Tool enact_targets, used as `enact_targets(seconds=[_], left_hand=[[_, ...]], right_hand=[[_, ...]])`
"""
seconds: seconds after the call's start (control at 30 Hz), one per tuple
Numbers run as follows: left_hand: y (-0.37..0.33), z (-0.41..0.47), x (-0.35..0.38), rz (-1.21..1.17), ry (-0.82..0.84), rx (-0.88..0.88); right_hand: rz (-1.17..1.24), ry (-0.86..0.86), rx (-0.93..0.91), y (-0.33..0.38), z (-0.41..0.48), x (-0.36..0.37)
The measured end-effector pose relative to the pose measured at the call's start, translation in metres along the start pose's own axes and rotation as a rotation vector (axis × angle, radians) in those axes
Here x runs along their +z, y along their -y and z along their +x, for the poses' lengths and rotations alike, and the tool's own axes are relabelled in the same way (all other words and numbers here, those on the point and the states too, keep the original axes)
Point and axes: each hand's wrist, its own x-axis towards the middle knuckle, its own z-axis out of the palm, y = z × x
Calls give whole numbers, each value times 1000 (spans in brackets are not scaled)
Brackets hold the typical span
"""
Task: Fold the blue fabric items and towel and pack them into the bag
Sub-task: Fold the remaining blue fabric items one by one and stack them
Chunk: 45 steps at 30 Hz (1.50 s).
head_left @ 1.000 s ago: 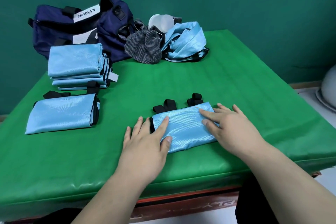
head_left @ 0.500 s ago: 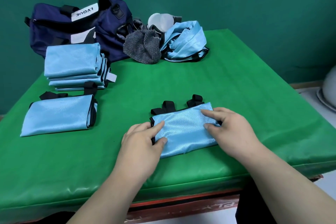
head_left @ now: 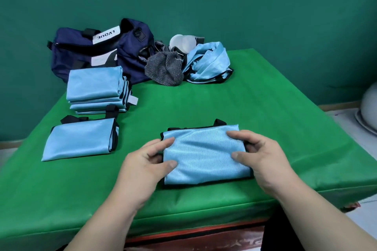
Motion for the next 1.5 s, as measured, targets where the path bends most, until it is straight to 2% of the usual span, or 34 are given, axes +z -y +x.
enact_targets(seconds=[0.1, 0.3, 0.47, 0.67, 0.9, 1.0, 1.17, 1.3, 1.5], left_hand=[[-4, -12, -18, -104, 34, -37], [5, -43, -77, -117, 23, -38], [15, -51, -134, -105, -67, -8], [12, -14, -212, -1, -141, 17], [3, 62, -271, 89, -150, 7], [12, 90, -285, 180, -113, -17], [34, 110, -298, 368, -42, -47], [47, 114, -303, 415, -24, 54], [51, 113, -306, 632, -23, 166]], right_hand=[[112, 32, 8, 3, -16, 12], [187, 85, 20, 6, -38, 63], [170, 140, 38, -3, -39, 125], [119, 134, 6, 5, -5, 212], [31, 3, 67, 6, 64, 288], [-81, -4, 74, -4, 83, 303], [-462, 150, -105, -19, 97, 307], [-533, 202, -175, -34, 104, 297], [-462, 243, -165, -33, 105, 292]])
